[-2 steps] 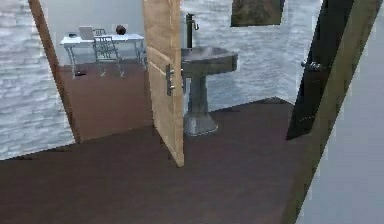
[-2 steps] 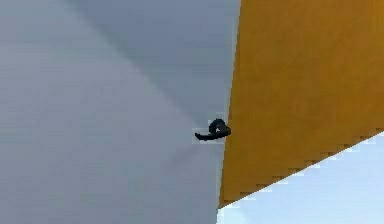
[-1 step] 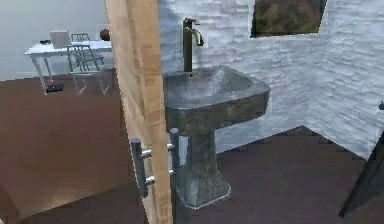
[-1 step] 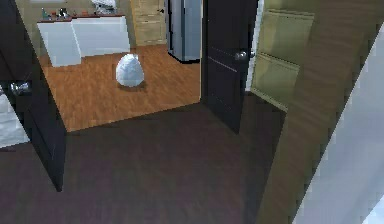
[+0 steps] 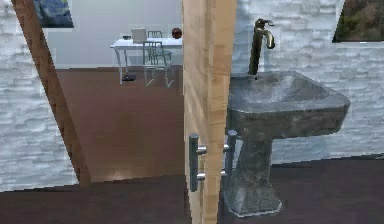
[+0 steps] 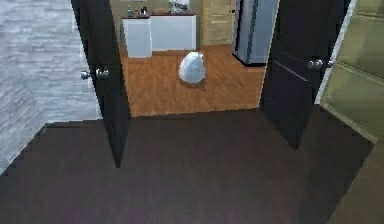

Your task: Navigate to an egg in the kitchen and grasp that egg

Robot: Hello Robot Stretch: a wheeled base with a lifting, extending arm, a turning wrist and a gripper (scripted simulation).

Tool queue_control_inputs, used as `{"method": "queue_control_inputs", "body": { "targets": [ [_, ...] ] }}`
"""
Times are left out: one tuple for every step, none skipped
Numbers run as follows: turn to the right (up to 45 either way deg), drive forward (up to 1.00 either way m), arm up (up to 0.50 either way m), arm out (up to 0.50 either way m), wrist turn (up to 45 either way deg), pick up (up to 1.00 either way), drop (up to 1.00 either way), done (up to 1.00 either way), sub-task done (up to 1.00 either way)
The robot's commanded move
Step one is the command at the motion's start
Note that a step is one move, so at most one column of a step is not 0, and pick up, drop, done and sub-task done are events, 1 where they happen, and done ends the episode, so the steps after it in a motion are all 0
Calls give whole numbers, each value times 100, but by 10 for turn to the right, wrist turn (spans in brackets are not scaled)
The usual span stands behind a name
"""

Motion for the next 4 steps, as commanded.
{"method": "queue_control_inputs", "body": {
  "targets": [
    [0, 10, 0, 0, 0, 0, 0, 0, 0],
    [450, 0, 0, 0, 0, 0, 0, 0, 0],
    [390, 0, 0, 0, 0, 0, 0, 0, 0],
    [0, 100, 0, 0, 0, 0, 0, 0, 0]
  ]
}}
